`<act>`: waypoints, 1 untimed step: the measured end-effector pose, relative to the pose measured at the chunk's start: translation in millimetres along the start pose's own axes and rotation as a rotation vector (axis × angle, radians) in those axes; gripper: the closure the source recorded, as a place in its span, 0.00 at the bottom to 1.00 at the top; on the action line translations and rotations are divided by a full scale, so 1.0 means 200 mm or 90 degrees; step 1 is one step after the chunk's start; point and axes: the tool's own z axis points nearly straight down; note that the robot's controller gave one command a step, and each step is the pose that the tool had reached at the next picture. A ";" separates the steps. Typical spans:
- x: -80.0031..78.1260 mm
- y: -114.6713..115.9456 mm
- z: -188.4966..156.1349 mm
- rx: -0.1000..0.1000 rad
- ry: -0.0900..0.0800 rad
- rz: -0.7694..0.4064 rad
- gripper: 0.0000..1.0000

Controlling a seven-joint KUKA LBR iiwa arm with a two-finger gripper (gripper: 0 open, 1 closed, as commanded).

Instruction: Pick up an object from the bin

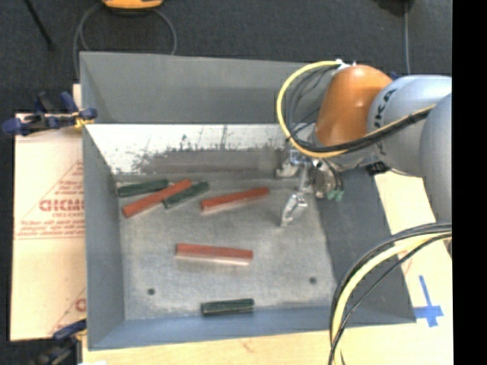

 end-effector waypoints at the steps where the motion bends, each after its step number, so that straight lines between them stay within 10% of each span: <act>1: 0.00 0.04 0.04 0.002 -0.001 -0.065 0.00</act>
Offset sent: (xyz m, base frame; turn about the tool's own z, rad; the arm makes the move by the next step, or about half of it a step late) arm -0.0084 0.0581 -0.0151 0.0575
